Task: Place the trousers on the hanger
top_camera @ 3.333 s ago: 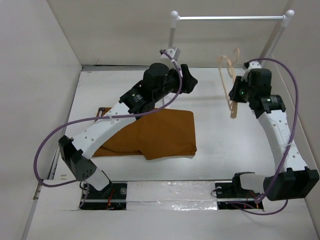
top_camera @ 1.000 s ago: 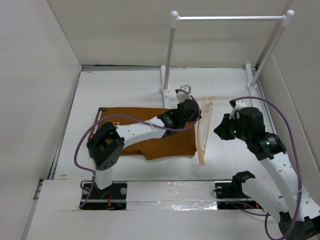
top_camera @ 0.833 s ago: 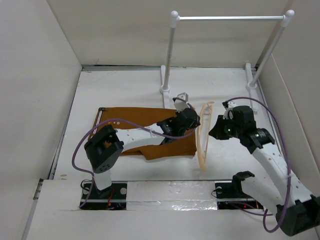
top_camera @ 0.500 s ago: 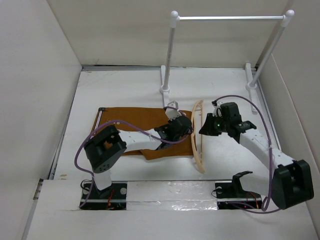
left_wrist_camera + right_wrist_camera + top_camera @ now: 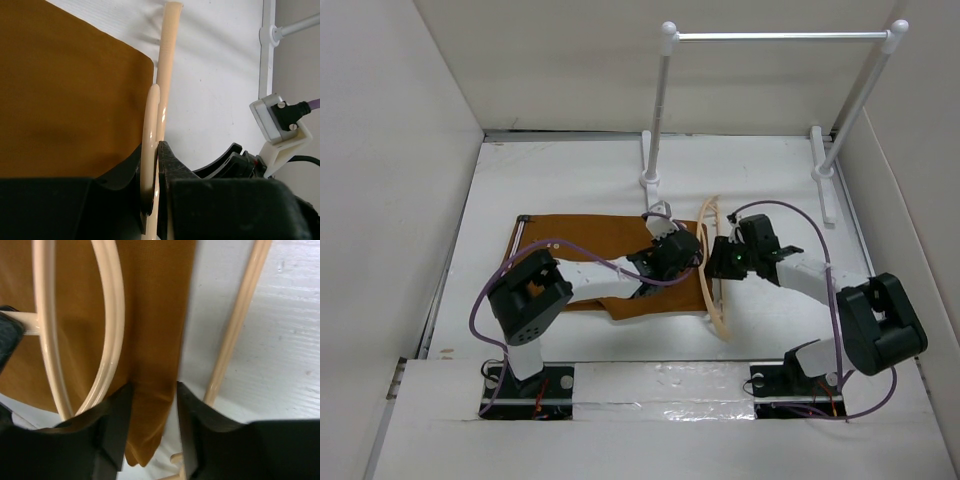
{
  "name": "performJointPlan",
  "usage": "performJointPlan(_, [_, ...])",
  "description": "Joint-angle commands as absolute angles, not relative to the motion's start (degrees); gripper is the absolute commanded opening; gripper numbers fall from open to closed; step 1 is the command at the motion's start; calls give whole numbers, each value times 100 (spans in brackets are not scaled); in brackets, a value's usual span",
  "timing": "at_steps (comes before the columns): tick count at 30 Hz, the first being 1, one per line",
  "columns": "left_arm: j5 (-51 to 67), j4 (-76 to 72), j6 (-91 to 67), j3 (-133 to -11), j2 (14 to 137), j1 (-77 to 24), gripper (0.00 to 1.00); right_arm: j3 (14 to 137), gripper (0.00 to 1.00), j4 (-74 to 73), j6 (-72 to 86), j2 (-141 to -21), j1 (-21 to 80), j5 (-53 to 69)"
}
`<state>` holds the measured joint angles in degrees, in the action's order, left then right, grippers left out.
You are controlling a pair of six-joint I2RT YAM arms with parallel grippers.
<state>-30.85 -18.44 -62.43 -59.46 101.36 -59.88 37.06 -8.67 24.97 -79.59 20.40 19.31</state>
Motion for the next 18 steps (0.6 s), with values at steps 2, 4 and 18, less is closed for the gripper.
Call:
performJointPlan(2, [-3164, -1442, -6038, -5757, 9984, -5836, 0, 3516, 51, -62, 2733, -8138, 2197, 2003])
performJointPlan(4, [-3155, -1406, -5994, -5748, 9993, -5836, 0, 3524, 54, 140, 2751, -8358, 2329, 2057])
performJointPlan(18, [-3305, -1292, -5625, -5450, 9800, -5678, 0, 3603, 0, -120, 2857, -7798, 2136, 1969])
